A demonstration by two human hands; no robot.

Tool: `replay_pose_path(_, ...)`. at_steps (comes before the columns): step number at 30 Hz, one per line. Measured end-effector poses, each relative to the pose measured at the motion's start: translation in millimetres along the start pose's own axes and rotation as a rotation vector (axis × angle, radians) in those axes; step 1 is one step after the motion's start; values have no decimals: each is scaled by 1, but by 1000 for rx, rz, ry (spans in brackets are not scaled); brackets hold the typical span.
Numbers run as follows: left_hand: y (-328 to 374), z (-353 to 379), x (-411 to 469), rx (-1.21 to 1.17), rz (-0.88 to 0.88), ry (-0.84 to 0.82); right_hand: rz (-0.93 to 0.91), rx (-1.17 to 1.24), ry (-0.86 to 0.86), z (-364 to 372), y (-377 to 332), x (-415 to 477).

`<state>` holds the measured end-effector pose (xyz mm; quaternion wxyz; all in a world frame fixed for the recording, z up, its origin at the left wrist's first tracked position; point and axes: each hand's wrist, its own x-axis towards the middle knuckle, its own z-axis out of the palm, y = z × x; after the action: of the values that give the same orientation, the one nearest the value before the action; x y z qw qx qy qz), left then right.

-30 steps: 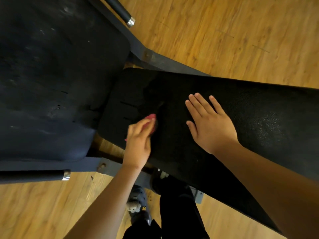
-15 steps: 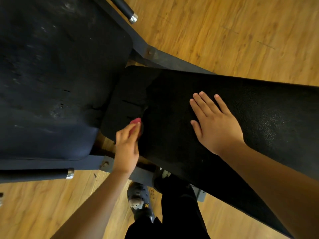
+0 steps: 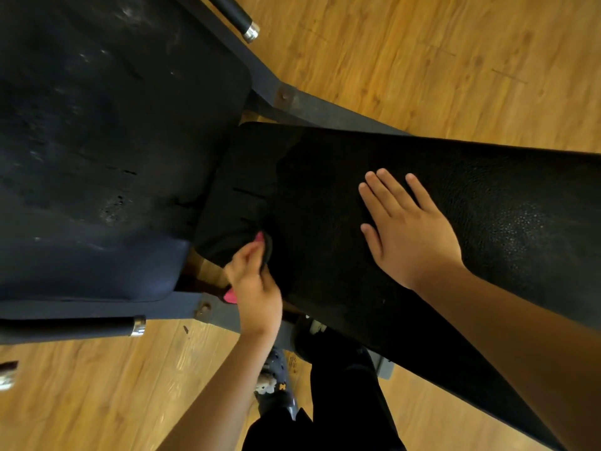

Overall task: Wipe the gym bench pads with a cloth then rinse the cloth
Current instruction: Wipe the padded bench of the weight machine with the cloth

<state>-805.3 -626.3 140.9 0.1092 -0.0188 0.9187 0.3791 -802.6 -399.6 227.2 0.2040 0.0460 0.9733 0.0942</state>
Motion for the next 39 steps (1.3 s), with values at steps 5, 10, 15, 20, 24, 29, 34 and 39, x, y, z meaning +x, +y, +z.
replay_pose_path(5,-24,-8,48,122,-14,-49,0,-1,5,1,-1,0)
replay_pose_path(10,-46,-14,85,149,-279,-30,-8,2,6,1,0,0)
replay_pose_path(15,-17,-4,53,145,2,-83,-6,11,0,1,-1,0)
replay_pose_path(20,-45,-13,79,222,23,-148,-13,24,13,2,0,1)
replay_pose_path(24,-34,-2,95,187,-177,-58,-17,24,7,2,1,1)
replay_pose_path(29,22,22,61,90,218,-169,-6,23,-1,1,0,0)
replay_pose_path(34,1,18,97,168,188,-169,-17,49,11,2,0,1)
replay_pose_path(39,33,23,93,203,209,-201,-11,54,4,3,0,2)
